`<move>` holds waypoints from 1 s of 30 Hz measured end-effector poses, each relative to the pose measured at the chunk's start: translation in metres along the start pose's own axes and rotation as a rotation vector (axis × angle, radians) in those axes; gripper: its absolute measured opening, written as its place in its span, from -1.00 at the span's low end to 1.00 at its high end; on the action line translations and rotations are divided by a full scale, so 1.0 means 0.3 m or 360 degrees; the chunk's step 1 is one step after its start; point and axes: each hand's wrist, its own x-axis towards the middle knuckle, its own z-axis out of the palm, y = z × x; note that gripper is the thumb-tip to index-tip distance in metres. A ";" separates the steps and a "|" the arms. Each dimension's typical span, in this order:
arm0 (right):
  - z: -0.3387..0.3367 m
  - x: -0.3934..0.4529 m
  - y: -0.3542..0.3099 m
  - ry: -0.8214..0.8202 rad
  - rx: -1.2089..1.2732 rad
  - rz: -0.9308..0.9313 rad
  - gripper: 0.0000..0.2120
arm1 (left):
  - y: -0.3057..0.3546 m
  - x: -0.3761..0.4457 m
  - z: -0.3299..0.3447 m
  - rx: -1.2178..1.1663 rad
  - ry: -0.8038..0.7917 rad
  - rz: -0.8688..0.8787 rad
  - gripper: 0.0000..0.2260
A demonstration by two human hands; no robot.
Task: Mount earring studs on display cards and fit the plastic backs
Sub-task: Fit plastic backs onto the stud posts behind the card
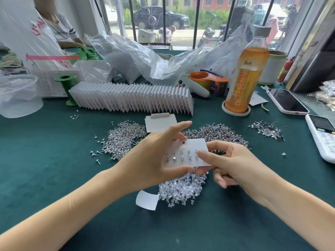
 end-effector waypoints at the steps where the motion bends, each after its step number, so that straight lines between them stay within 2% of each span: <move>1: 0.000 0.000 0.001 -0.0006 0.0003 -0.0001 -0.57 | -0.001 0.000 -0.001 0.0006 0.0005 0.0003 -0.26; 6: -0.002 -0.001 0.005 -0.0015 0.0007 -0.0021 -0.57 | -0.004 0.000 -0.003 0.0030 0.0018 0.0023 -0.26; 14: 0.003 0.007 0.019 0.0036 0.0106 -0.0108 -0.67 | -0.007 0.002 -0.007 0.0017 0.0033 0.0068 -0.30; 17: -0.009 0.014 0.020 0.0111 0.0210 -0.0209 -0.63 | -0.034 0.026 -0.037 -0.0253 0.0281 -0.0170 -0.49; 19: -0.023 0.017 0.020 0.0197 0.0287 -0.0287 -0.62 | -0.069 0.039 -0.065 -0.0184 0.0369 -0.0326 -0.70; 22: -0.037 0.021 0.025 0.0292 0.0348 -0.0373 -0.62 | -0.105 0.037 -0.083 -0.0009 0.0046 -0.0345 -0.94; 25: -0.036 0.023 0.036 0.0338 0.0368 -0.0415 -0.62 | -0.102 0.032 -0.071 0.0069 -0.0249 -0.0199 -0.97; 30: -0.022 0.022 0.053 0.0350 0.0357 -0.0455 -0.63 | -0.098 0.029 -0.072 0.0037 -0.0338 -0.0126 -0.94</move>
